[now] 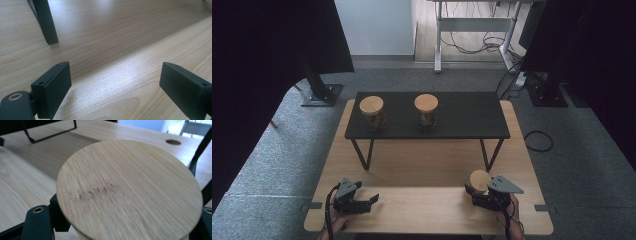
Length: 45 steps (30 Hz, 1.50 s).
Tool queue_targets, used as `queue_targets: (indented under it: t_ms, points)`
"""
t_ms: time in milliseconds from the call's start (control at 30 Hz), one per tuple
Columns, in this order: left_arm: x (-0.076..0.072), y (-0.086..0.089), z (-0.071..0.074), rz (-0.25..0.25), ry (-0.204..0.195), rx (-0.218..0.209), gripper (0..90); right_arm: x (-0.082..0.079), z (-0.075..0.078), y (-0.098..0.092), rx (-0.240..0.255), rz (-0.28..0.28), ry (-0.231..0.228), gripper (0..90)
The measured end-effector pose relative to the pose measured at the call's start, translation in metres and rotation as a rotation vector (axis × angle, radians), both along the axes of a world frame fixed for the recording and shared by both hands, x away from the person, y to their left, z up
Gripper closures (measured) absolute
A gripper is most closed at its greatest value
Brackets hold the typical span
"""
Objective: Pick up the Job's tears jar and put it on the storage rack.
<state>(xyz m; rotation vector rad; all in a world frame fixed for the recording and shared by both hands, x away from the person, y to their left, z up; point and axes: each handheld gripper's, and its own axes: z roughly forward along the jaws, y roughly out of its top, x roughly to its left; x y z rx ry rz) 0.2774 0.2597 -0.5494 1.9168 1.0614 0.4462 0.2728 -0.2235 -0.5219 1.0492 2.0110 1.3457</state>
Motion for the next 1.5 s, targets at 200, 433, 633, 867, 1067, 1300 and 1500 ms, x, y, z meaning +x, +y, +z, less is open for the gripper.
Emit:
queue_targets:
  t_ms: [200, 433, 633, 867, 1067, 1300, 1500]
  points:
    - [0.0, 0.0, 0.0, -0.002, 0.0, 0.0, 9.8, -0.009, 0.009, 0.005, 0.009, 0.018, -0.03, 24.6]
    - [0.0, 0.0, 0.0, -0.003, -0.001, 0.001, 9.7, -0.015, 0.015, 0.008, 0.008, 0.038, -0.051, 24.6]
    - [0.0, 0.0, 0.0, -0.001, 0.0, 0.002, 9.7, -0.016, 0.018, 0.01, 0.004, 0.051, -0.058, 24.6]
    - [0.0, 0.0, 0.0, -0.001, -0.001, 0.003, 9.7, -0.017, 0.019, 0.008, 0.012, 0.035, -0.062, 24.6]
    - [0.0, 0.0, 0.0, -0.002, 0.0, 0.005, 9.7, -0.018, 0.024, 0.007, 0.024, 0.034, -0.073, 24.6]
    - [0.0, -0.001, 0.0, -0.003, 0.002, 0.009, 9.7, -0.023, 0.036, 0.009, 0.024, 0.075, -0.099, 24.6]
    - [0.0, -0.001, 0.0, 0.003, 0.001, 0.009, 9.6, -0.025, 0.042, 0.012, 0.024, 0.085, -0.112, 24.6]
